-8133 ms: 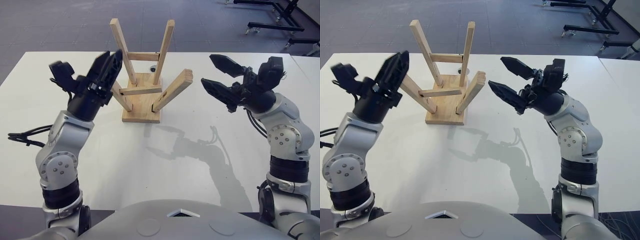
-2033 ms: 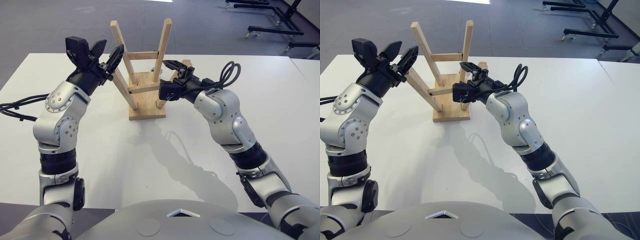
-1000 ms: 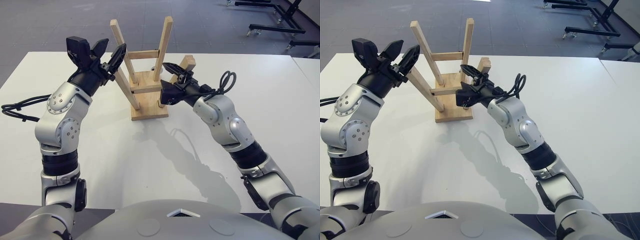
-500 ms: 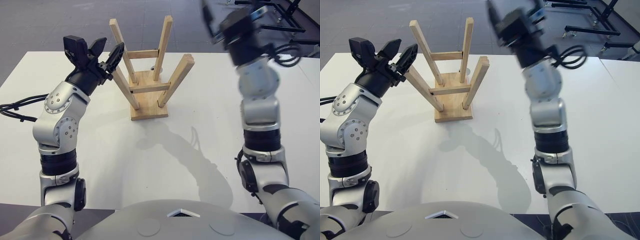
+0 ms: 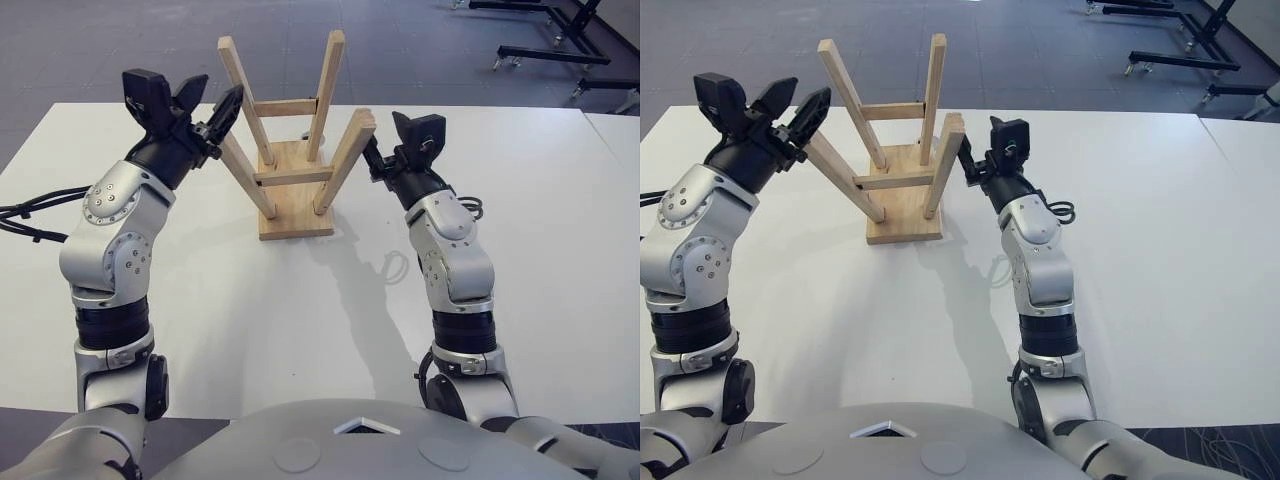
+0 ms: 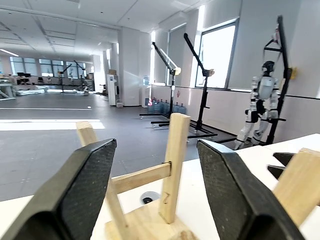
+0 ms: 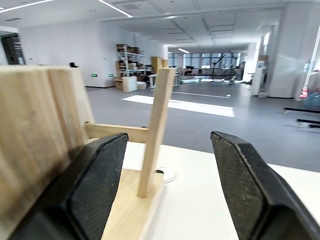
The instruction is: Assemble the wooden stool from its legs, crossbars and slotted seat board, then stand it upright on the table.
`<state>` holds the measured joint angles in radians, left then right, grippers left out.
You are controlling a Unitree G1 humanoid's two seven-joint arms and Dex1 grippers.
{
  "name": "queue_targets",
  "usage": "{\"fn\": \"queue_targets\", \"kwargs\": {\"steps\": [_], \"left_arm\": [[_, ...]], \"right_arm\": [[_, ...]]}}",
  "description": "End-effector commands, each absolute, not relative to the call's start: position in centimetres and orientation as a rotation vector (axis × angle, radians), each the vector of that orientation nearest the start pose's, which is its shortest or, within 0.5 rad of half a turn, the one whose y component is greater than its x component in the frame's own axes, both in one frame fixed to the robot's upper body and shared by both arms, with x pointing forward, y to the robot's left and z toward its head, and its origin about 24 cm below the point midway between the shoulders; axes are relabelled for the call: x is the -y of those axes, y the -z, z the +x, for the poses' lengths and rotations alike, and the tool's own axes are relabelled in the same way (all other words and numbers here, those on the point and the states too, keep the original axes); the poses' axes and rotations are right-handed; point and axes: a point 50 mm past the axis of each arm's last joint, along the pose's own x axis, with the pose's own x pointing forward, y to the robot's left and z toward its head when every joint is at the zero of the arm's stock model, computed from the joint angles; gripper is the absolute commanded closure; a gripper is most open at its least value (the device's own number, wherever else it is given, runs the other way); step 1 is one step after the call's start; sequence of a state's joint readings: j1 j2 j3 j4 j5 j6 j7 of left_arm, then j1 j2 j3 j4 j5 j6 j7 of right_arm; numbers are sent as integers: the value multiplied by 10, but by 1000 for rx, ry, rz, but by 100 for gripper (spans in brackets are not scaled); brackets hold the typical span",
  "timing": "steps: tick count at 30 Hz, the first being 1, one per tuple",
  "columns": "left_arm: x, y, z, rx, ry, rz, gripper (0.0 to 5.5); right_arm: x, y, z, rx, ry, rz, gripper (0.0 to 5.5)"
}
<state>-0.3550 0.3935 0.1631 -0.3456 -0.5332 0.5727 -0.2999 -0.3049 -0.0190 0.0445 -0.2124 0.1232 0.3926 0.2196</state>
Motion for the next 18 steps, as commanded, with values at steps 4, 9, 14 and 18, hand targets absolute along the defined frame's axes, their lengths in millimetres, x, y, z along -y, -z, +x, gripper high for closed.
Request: {"fn": "queue_targets", "kwargs": {"steps": [4, 9, 14, 18], "left_arm": [[-158, -160, 288, 39, 535, -101, 256], [-140, -159, 286, 43, 610, -126, 256], [-117, -161, 289, 57, 681, -146, 256], [-107, -161, 289, 67, 700, -164, 256]], "right_arm": [[69, -129, 287, 41, -656, -33, 244], [63, -131, 291, 46, -644, -49, 244], [43, -131, 286, 35, -746, -32, 244], [41, -130, 286, 32, -755, -52, 244]]}}
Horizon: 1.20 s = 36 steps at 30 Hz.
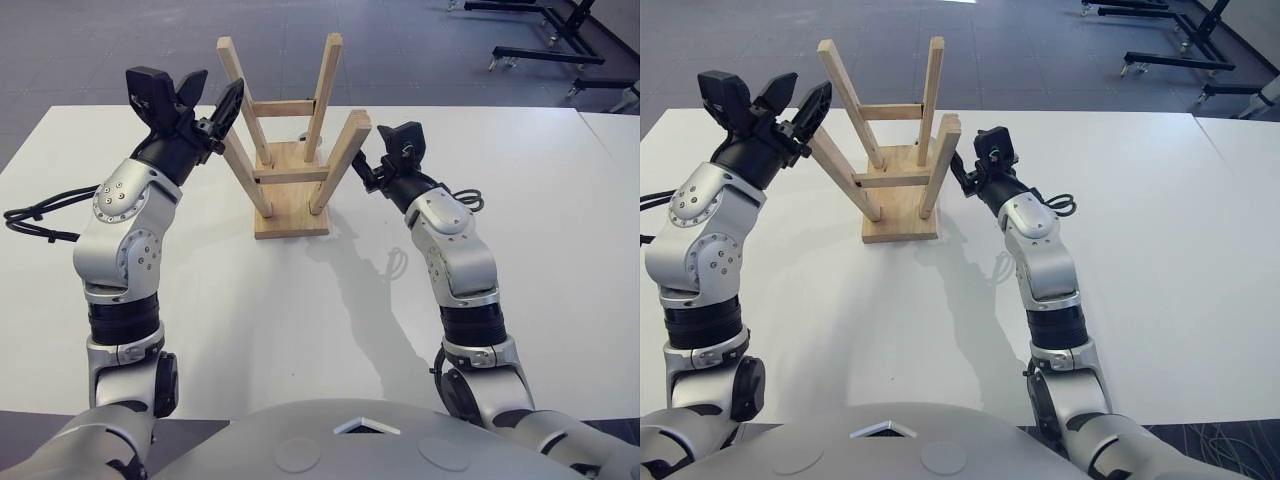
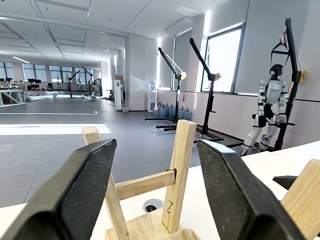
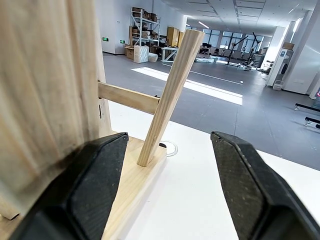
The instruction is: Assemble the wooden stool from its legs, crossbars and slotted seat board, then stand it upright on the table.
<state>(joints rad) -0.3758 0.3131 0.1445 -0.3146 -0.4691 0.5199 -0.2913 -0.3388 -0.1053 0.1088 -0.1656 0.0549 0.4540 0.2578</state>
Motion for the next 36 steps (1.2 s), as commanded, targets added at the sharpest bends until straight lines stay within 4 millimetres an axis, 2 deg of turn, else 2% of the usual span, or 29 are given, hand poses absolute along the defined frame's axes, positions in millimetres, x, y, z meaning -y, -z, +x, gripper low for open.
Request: {"fn": "queue_targets", "kwargs": {"steps": [1, 8, 12, 15, 21, 23, 25, 28, 30, 32, 34, 36], "left_arm": [[-110, -160, 289, 67, 687, -161, 256], [-153, -152, 283, 57, 575, -109, 256], [-169, -159, 277, 111, 537, -118, 256], [-172, -170, 274, 180, 539, -163, 256], [-171, -193, 271, 298, 551, -238, 256], [-173, -204, 267, 352, 567, -258, 256], [-180, -218, 262, 426, 585, -290, 256], [-194, -243, 259, 521, 596, -315, 256], [-196, -253, 273, 506, 557, -326, 256], [-188, -258, 292, 462, 520, -322, 256], [-176, -261, 305, 433, 529, -317, 256], [-165, -256, 312, 389, 553, -316, 256]], "right_arm": [[44, -131, 287, 36, -746, -56, 244], [84, -139, 292, 68, -617, -96, 244], [112, -131, 290, 30, -549, -140, 244], [127, -127, 290, 9, -508, -158, 244], [141, -137, 295, 51, -456, -150, 244], [149, -152, 293, 129, -471, -113, 244], [154, -179, 289, 258, -511, -50, 244], [153, -232, 290, 468, -537, 55, 244], [144, -261, 295, 552, -568, 103, 244], [131, -283, 302, 603, -605, 167, 244], [121, -289, 306, 607, -633, 206, 244], [113, -280, 310, 562, -654, 222, 244]]}}
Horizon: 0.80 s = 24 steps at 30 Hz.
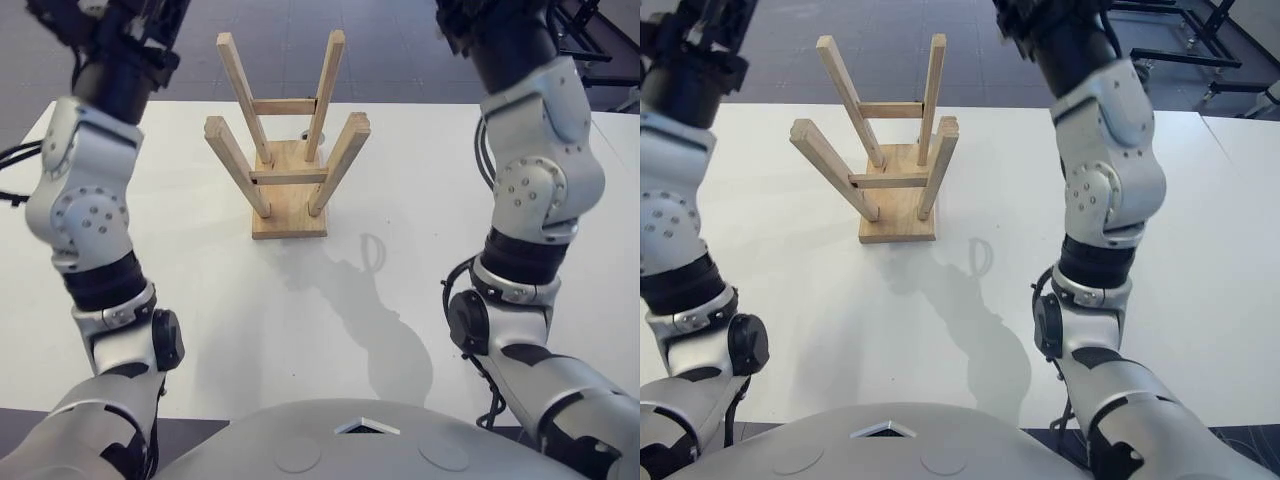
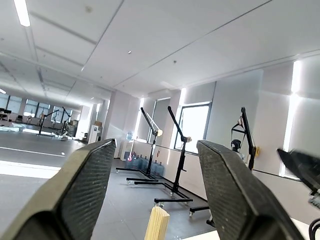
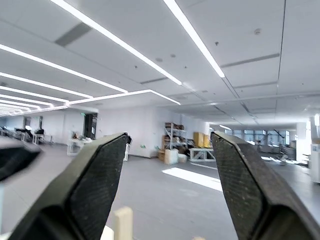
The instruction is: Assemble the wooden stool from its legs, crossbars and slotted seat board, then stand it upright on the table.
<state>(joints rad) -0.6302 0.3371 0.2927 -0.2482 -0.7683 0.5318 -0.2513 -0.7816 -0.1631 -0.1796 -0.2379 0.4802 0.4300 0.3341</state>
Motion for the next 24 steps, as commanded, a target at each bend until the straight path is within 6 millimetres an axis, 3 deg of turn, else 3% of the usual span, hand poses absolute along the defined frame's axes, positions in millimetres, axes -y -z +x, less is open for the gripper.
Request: {"fn": "queue_targets", "kwargs": {"steps": [1, 5, 8, 12, 16, 20, 24], "left_arm": [[-159, -246, 316, 341, 556, -307, 256], [-139, -189, 317, 139, 585, -242, 256], [-138, -171, 313, 89, 582, -219, 256], [-146, -171, 315, 99, 556, -221, 256], [-147, -185, 318, 178, 548, -249, 256], [-152, -226, 318, 373, 555, -327, 256], [-166, -265, 289, 634, 600, -428, 256]], "right_arm": [[107, -266, 313, 502, -670, 233, 244], [81, -199, 318, 235, -724, 174, 244], [76, -181, 317, 163, -716, 130, 244], [76, -198, 315, 230, -720, 152, 244], [80, -219, 311, 340, -704, 211, 244], [97, -253, 305, 510, -637, 324, 244], [120, -270, 301, 618, -508, 360, 244]]}}
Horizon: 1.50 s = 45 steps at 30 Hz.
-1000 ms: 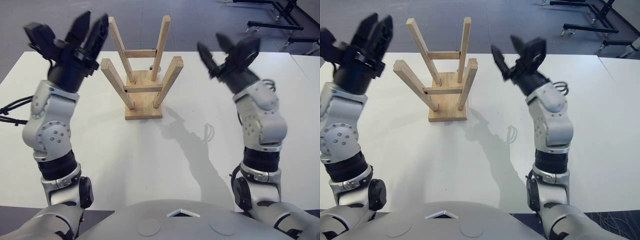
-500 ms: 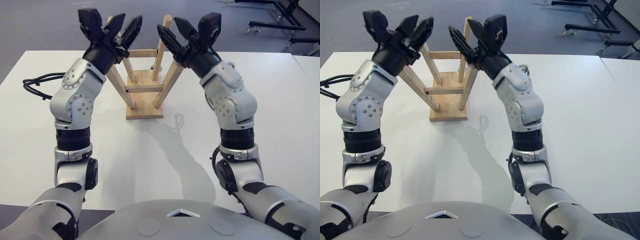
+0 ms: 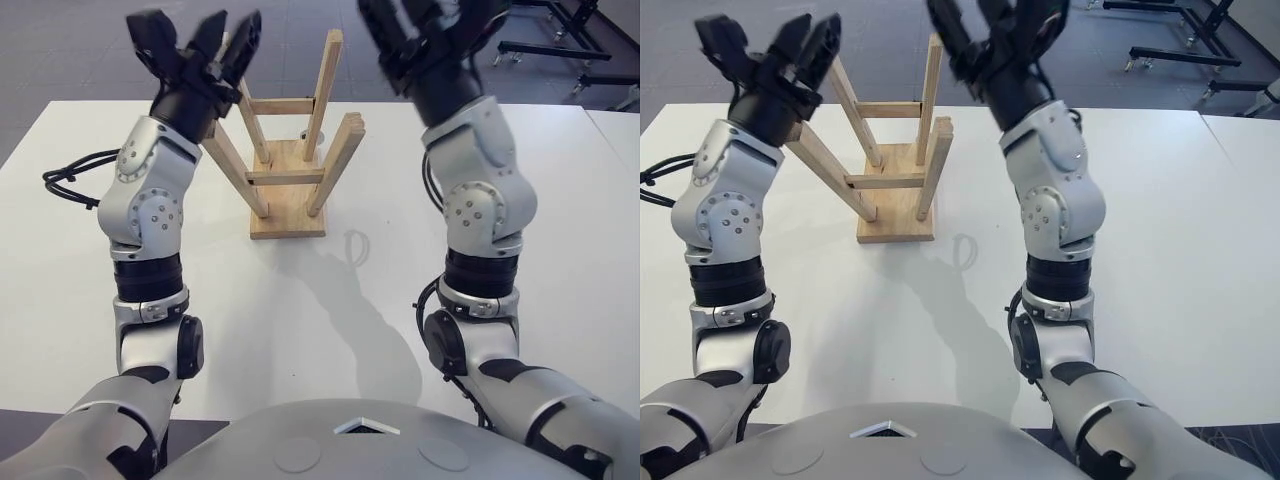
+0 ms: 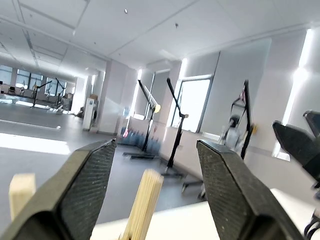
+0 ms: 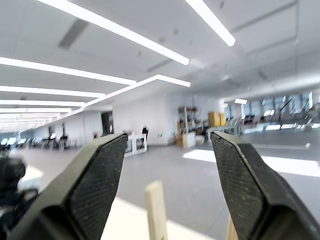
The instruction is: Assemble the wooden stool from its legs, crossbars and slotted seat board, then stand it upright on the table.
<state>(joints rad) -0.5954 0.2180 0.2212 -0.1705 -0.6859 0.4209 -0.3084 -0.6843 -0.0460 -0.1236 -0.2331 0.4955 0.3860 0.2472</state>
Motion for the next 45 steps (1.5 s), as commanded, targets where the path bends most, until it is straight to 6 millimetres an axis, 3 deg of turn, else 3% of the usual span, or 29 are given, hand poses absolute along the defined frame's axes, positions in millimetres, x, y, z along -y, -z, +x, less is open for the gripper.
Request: {"fn": "queue_targets", "kwargs": {"steps": [1, 3, 6, 8, 10, 14, 16, 18, 21, 23, 26, 31, 33, 36, 39, 42, 45], "left_arm": [[-173, -267, 284, 652, 576, -432, 256], [-193, -250, 275, 593, 425, -382, 256], [-231, -186, 264, 362, 127, -341, 256], [-252, -158, 261, 257, -17, -318, 256], [-267, -145, 258, 210, -114, -296, 256], [-258, -137, 261, 179, -96, -281, 256], [-229, -134, 267, 149, -3, -271, 256], [-188, -129, 272, 112, 141, -275, 256], [-138, -130, 270, 101, 321, -286, 256], [-128, -126, 268, 89, 356, -252, 256], [-126, -124, 270, 85, 359, -233, 256], [-130, -124, 272, 90, 331, -215, 256], [-138, -127, 274, 100, 309, -191, 256], [-158, -132, 270, 113, 319, -111, 256], [-183, -131, 264, 95, 285, -54, 256], [-216, -136, 267, 97, 173, -6, 256], [-249, -146, 274, 119, -7, 77, 256]], "right_arm": [[126, -267, 298, 622, -468, 359, 244], [139, -243, 290, 562, -374, 342, 244], [152, -195, 274, 429, -224, 340, 244], [152, -179, 272, 379, -182, 341, 244], [147, -172, 271, 358, -185, 329, 244], [140, -167, 277, 334, -190, 334, 244], [129, -161, 284, 287, -198, 316, 244], [109, -155, 286, 221, -245, 303, 244], [69, -158, 283, 169, -409, 327, 244], [50, -163, 281, 160, -508, 314, 244], [49, -164, 284, 155, -516, 297, 244], [59, -154, 287, 96, -514, 246, 244], [75, -145, 284, 75, -493, 200, 244], [106, -142, 269, 84, -465, 157, 244], [119, -145, 262, 98, -483, 134, 244], [140, -149, 272, 125, -454, 79, 244], [156, -147, 307, 143, -344, 59, 244]]}}
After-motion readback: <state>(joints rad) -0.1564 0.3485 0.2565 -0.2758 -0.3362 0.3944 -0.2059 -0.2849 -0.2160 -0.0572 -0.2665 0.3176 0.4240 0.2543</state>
